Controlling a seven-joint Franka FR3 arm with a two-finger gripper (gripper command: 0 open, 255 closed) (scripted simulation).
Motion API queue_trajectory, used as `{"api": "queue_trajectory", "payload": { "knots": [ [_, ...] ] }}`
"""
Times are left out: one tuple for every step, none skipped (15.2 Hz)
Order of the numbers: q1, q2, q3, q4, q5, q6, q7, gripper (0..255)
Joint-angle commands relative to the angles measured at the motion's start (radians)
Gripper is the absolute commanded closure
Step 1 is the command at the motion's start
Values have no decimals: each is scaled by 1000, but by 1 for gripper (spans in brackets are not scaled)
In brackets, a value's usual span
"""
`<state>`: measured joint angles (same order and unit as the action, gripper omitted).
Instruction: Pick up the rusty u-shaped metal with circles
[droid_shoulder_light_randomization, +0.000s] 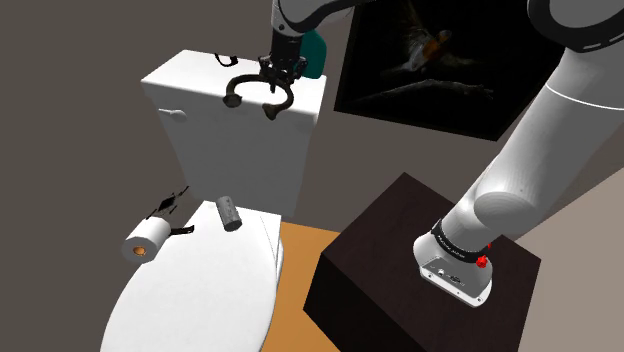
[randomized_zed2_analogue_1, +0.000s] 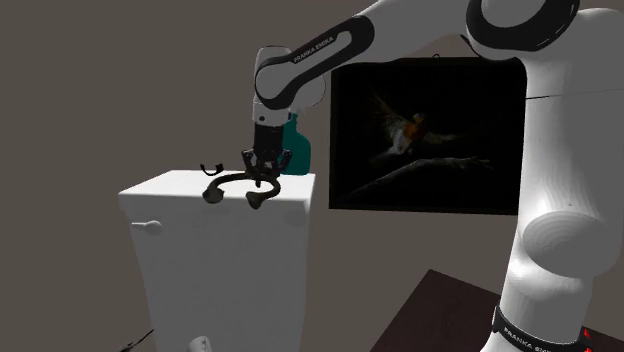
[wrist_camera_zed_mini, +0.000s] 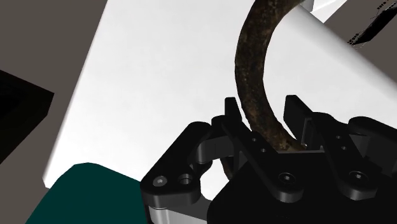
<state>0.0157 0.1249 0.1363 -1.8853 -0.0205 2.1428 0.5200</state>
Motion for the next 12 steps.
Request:
{"api": "queue_trajectory", "payload": {
  "knots": [
    [1, -4, 1, 13, 1, -19, 1, 255],
    [1, -7, 1, 23, 1, -32, 0, 255],
    [1, -10, 1, 33, 2, -45, 0, 255],
    [0, -13, 1, 43, 3, -57, -1, 255],
    [0, -16, 1, 53, 3, -70, -1, 255],
    [0, -18, 1, 63, 4, -83, -1, 255],
    [0, -21, 1, 74, 4, -96, -2, 255],
    [0, -23, 1, 84, 5, -109, -2, 255],
    [0, -25, 1, 96, 5, -122, -2, 255],
    [0, -26, 1, 107, 5, -135, -2, 255],
    [0, -28, 1, 119, 6, -148, -3, 255],
    [0, -29, 1, 130, 6, -161, -3, 255]
  ]
}}
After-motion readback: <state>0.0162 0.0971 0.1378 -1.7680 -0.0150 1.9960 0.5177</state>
